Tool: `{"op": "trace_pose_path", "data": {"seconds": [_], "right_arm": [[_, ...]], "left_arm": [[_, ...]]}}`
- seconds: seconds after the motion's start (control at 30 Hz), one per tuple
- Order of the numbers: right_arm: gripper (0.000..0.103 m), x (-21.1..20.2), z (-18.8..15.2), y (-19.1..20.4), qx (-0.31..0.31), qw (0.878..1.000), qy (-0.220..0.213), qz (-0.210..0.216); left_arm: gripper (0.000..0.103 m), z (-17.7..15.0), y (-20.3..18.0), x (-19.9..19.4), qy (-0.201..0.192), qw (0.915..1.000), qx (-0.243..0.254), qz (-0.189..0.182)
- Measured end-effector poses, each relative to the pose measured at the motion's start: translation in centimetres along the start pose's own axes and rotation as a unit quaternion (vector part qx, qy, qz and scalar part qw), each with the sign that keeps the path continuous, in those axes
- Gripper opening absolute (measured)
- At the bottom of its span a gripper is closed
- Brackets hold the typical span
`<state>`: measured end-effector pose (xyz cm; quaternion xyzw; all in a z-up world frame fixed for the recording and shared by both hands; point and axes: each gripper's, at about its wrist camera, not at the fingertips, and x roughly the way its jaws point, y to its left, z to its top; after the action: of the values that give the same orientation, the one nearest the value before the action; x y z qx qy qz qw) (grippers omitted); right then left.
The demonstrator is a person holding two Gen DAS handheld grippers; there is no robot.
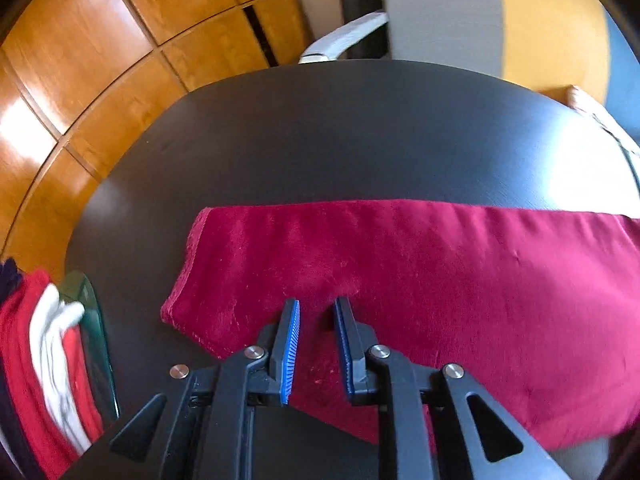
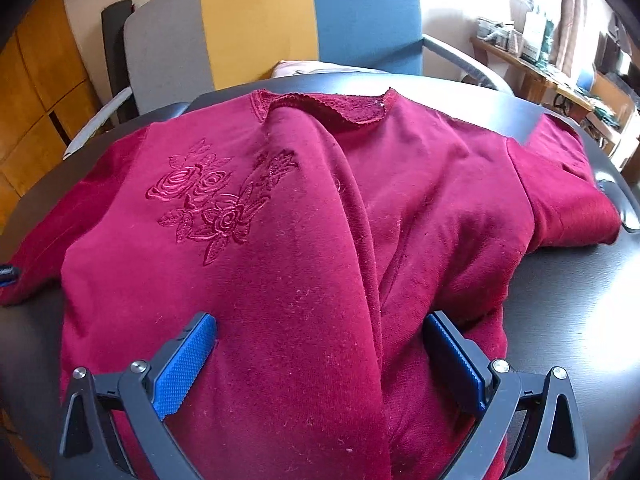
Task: Fold clothes
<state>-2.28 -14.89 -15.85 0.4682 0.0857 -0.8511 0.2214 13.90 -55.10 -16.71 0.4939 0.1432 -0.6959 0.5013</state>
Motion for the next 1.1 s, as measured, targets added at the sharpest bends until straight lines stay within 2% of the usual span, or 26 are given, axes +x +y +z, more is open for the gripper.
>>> {"op": "trace_pose_path", "data": {"seconds": [0.13, 0.2, 0.3, 0.37, 0.47, 0.57, 0.63, 0.7, 0.73, 0.77, 0.83, 0.93, 1.0, 1.1], "right_arm": [[0.103, 0.4, 0.8, 3.4, -0.005, 1.000, 0.002, 0.017], [0.103, 0.5, 1.1, 4.6, -0.007, 0.999, 0.002, 0.031], [0.103, 0.5, 1.3, 5.3, -0.016, 0.998, -0.002, 0.055], [0.103, 0.2, 1.3, 5.0, -0.020, 0.997, -0.006, 0.076], [0.103, -0.8, 1.1, 3.0, -0.006, 0.990, -0.011, 0.140], [0.103, -2.3, 0.3, 0.5, -0.019, 0.986, -0.020, 0.162], [0.103, -3.8, -0.3, -2.0, -0.029, 0.987, -0.038, 0.151], [0.103, -5.4, -0.4, -5.7, -0.027, 0.992, -0.055, 0.114], [0.103, -6.0, 0.1, -8.0, -0.017, 0.993, -0.059, 0.102], [0.103, -6.5, 0.3, -10.5, -0.005, 0.995, -0.063, 0.082], [0.103, -7.5, 0.9, -15.4, 0.018, 0.996, -0.072, 0.042], [0.103, -7.9, 3.6, -20.9, 0.026, 0.995, -0.092, -0.030], [0.103, -7.3, 6.4, -23.7, 0.014, 0.993, -0.100, -0.067], [0.103, -5.1, 10.4, -26.1, 0.001, 0.992, -0.095, -0.084]], "left_arm": [[0.016, 3.4, 0.3, 1.7, 0.013, 0.9993, 0.009, 0.034], [0.016, 5.1, 1.5, 2.4, 0.043, 0.9986, -0.019, 0.025], [0.016, 5.9, 3.3, 0.9, 0.052, 0.9956, -0.077, -0.010], [0.016, 5.0, 2.5, -2.4, 0.008, 0.9967, -0.068, -0.044], [0.016, 2.1, -0.8, -7.5, -0.037, 0.9926, -0.021, -0.114], [0.017, -2.8, -6.7, -12.3, -0.058, 0.9793, 0.050, -0.187], [0.017, -5.8, -10.4, -14.5, -0.066, 0.9692, 0.093, -0.218], [0.017, -8.6, -13.7, -16.3, -0.077, 0.9572, 0.138, -0.243], [0.017, -9.2, -13.0, -15.8, -0.083, 0.9538, 0.150, -0.247], [0.017, -10.0, -14.0, -16.2, -0.090, 0.9500, 0.166, -0.248], [0.017, -11.8, -15.8, -16.5, -0.102, 0.9478, 0.191, -0.234], [0.019, -13.9, -17.7, -16.4, -0.123, 0.9448, 0.214, -0.216], [0.024, -14.2, -17.8, -15.8, -0.135, 0.9450, 0.210, -0.211], [0.037, -15.1, -17.6, -15.6, -0.163, 0.9462, 0.194, -0.201]]}}
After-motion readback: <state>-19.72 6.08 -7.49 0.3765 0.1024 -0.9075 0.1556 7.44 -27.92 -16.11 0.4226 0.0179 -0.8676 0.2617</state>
